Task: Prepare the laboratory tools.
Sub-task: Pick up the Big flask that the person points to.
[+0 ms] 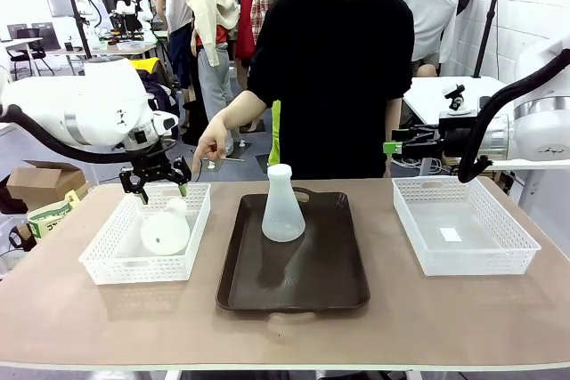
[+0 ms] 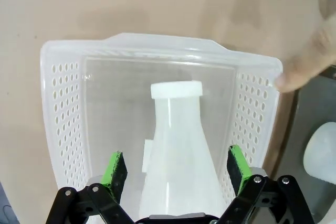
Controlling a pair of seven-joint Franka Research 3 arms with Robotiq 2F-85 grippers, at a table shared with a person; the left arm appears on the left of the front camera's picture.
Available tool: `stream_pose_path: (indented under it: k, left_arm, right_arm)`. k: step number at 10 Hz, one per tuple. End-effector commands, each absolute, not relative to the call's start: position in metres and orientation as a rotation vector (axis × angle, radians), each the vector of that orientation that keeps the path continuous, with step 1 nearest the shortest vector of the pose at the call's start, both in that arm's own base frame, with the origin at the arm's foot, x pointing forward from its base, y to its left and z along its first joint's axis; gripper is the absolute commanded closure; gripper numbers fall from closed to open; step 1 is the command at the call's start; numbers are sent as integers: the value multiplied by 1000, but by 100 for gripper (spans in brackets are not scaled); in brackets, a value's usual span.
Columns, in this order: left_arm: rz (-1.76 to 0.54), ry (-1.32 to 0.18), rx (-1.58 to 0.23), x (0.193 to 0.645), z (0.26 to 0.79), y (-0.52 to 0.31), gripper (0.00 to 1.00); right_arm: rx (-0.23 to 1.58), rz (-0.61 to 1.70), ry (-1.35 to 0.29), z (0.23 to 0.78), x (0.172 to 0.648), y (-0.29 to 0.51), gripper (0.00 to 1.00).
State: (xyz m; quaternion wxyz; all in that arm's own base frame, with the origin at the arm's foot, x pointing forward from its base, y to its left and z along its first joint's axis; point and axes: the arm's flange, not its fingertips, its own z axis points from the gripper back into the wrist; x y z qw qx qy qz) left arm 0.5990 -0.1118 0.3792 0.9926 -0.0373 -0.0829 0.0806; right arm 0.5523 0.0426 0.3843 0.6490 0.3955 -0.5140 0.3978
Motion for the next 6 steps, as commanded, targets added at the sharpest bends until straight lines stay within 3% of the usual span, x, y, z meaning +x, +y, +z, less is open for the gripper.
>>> stream_pose_path:
  k: [1,6]
  left_arm:
    - [149,-159,-42,613,372,-121,0]
    - [149,-191,-39,620,356,-117,0]
  right_arm:
    - [889,904,-1147,385,552,43,0]
    - [889,904,-1147,385,552,43,0]
